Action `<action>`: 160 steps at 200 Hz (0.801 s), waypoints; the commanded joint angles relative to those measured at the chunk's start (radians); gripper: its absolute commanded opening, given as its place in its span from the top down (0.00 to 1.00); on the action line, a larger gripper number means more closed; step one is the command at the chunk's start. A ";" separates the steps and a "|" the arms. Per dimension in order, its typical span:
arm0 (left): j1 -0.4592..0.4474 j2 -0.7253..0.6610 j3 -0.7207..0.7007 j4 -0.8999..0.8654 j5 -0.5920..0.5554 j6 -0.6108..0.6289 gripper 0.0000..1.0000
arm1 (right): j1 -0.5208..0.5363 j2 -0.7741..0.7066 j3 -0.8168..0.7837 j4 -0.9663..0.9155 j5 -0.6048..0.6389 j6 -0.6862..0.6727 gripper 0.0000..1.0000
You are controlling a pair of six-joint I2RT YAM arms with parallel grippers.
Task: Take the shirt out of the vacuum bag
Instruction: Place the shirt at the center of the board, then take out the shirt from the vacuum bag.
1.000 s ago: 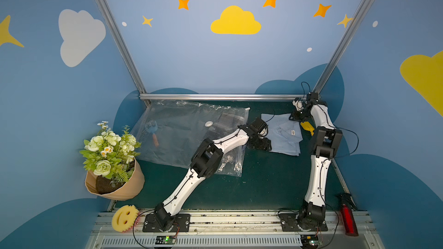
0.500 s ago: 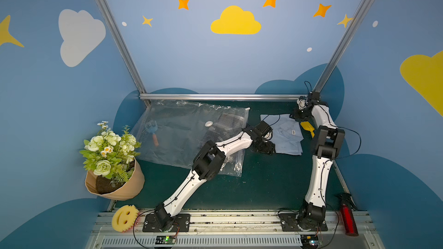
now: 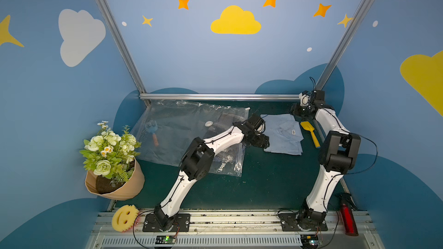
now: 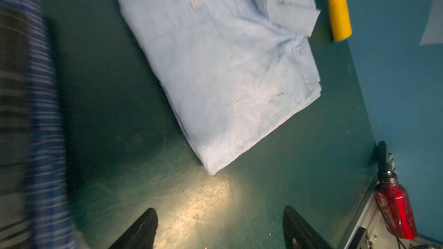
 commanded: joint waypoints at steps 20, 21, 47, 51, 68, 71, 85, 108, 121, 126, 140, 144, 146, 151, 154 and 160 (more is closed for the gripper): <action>0.063 -0.169 -0.144 0.046 -0.101 0.031 0.19 | 0.085 -0.117 -0.225 0.207 -0.173 0.179 0.44; 0.064 -0.171 -0.149 0.046 -0.120 0.032 0.19 | 0.087 -0.119 -0.230 0.211 -0.178 0.181 0.44; 0.038 -0.179 -0.165 -0.033 -0.328 0.137 0.18 | 0.135 -0.155 -0.359 0.341 -0.287 0.308 0.46; 0.033 -0.176 -0.167 -0.046 -0.352 0.145 0.18 | 0.140 -0.159 -0.383 0.374 -0.301 0.335 0.46; 0.023 -0.168 -0.186 -0.071 -0.423 0.153 0.18 | 0.166 -0.170 -0.455 0.474 -0.339 0.418 0.47; 0.023 -0.167 -0.190 -0.074 -0.429 0.155 0.18 | 0.172 -0.171 -0.465 0.482 -0.342 0.424 0.48; 0.015 -0.164 -0.208 -0.084 -0.466 0.165 0.17 | 0.198 -0.172 -0.487 0.484 -0.337 0.429 0.48; -0.007 -0.148 -0.212 -0.105 -0.534 0.188 0.17 | 0.226 -0.158 -0.516 0.516 -0.347 0.454 0.49; -0.018 -0.138 -0.209 -0.121 -0.577 0.201 0.17 | 0.233 -0.146 -0.530 0.542 -0.358 0.472 0.49; -0.020 -0.135 -0.209 -0.126 -0.592 0.202 0.17 | 0.235 -0.142 -0.536 0.551 -0.359 0.480 0.49; -0.023 -0.127 -0.209 -0.127 -0.614 0.209 0.18 | 0.238 -0.131 -0.552 0.588 -0.368 0.504 0.49; -0.022 -0.122 -0.209 -0.129 -0.617 0.209 0.19 | 0.238 -0.125 -0.556 0.601 -0.372 0.511 0.49; -0.023 -0.120 -0.208 -0.129 -0.620 0.209 0.19 | 0.237 -0.124 -0.557 0.605 -0.374 0.514 0.49; -0.023 -0.117 -0.208 -0.128 -0.625 0.209 0.19 | 0.238 -0.118 -0.559 0.616 -0.376 0.522 0.49; -0.023 -0.112 -0.208 -0.127 -0.627 0.209 0.20 | 0.238 -0.115 -0.559 0.622 -0.378 0.526 0.49; -0.022 -0.105 -0.206 -0.131 -0.629 0.209 0.21 | 0.240 -0.107 -0.559 0.631 -0.386 0.533 0.50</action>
